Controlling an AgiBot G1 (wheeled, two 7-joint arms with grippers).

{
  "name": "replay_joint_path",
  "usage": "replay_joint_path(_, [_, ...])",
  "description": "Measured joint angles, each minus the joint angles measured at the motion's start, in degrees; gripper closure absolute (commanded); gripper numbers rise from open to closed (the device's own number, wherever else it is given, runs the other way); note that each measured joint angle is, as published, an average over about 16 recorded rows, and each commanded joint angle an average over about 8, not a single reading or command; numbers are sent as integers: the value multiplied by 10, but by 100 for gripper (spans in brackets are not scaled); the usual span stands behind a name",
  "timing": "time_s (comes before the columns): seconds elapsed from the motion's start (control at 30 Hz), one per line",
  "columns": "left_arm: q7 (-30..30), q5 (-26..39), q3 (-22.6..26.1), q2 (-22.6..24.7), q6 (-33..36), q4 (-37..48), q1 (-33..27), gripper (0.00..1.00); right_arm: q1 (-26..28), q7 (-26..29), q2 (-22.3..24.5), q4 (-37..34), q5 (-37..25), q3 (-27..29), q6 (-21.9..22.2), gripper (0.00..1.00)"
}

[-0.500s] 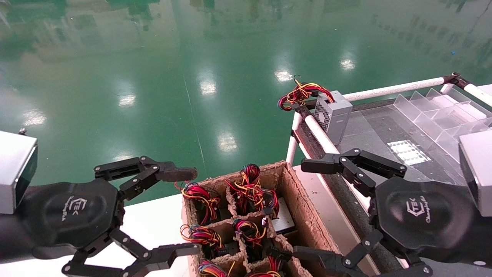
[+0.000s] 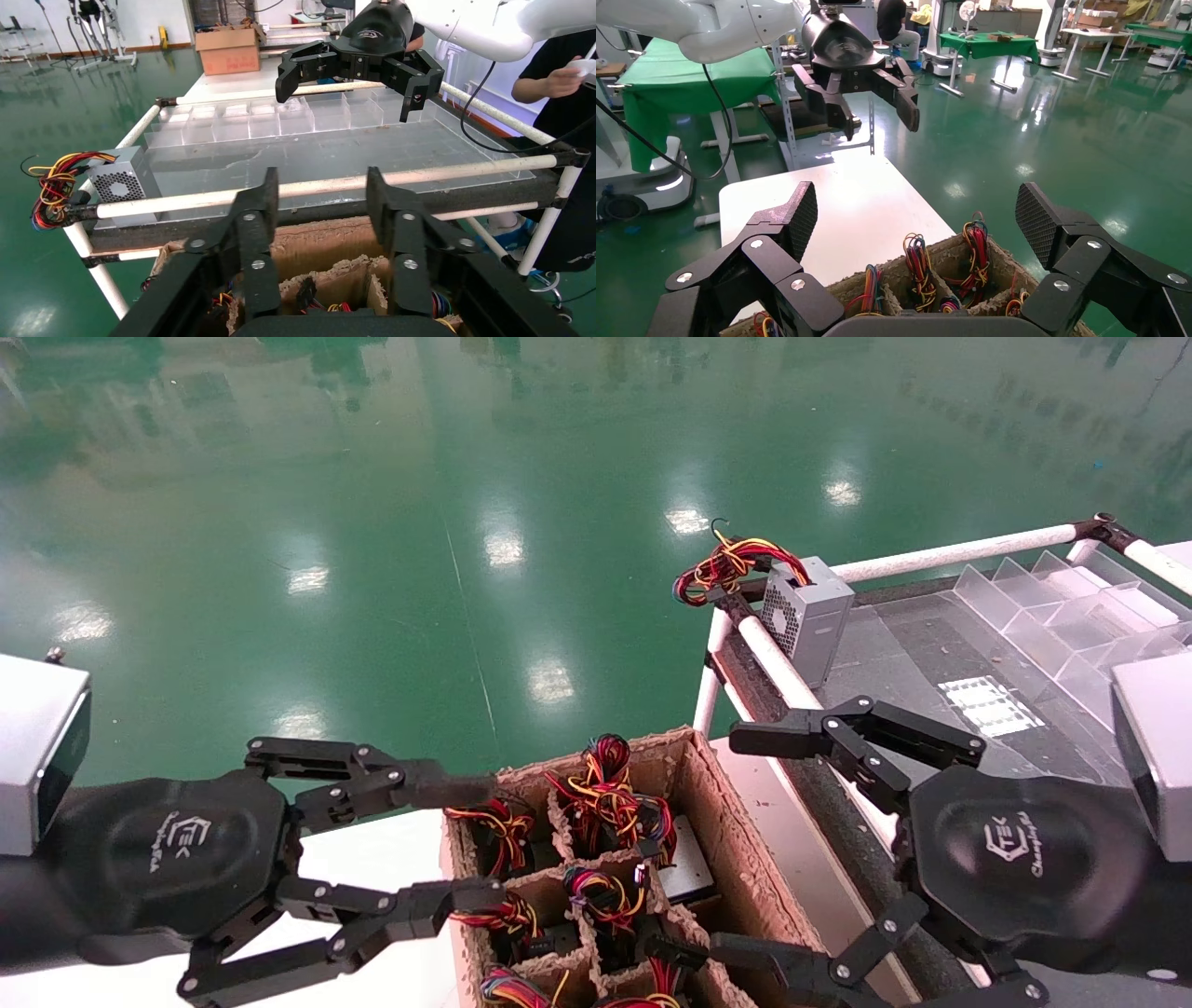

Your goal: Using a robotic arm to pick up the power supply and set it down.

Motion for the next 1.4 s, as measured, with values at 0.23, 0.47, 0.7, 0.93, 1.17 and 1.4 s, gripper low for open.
replay_joint_path(0.23, [0, 0, 0, 0, 0, 0, 0, 100, 0, 0, 0, 0, 0, 0, 0, 0])
replay_joint_path(0.47, [0, 0, 0, 0, 0, 0, 0, 100, 0, 0, 0, 0, 0, 0, 0, 0])
replay_joint_path(0.7, [0, 0, 0, 0, 0, 0, 0, 93, 0, 0, 0, 0, 0, 0, 0, 0])
replay_joint_path(0.93, [0, 0, 0, 0, 0, 0, 0, 6, 0, 0, 0, -1, -3, -1, 2, 0])
replay_joint_path(1.17, [0, 0, 0, 0, 0, 0, 0, 0, 6, 8, -5, -12, -27, -9, 23, 0])
replay_joint_path(1.4, [0, 0, 0, 0, 0, 0, 0, 0, 33, 29, -22, -34, -102, -41, 61, 0])
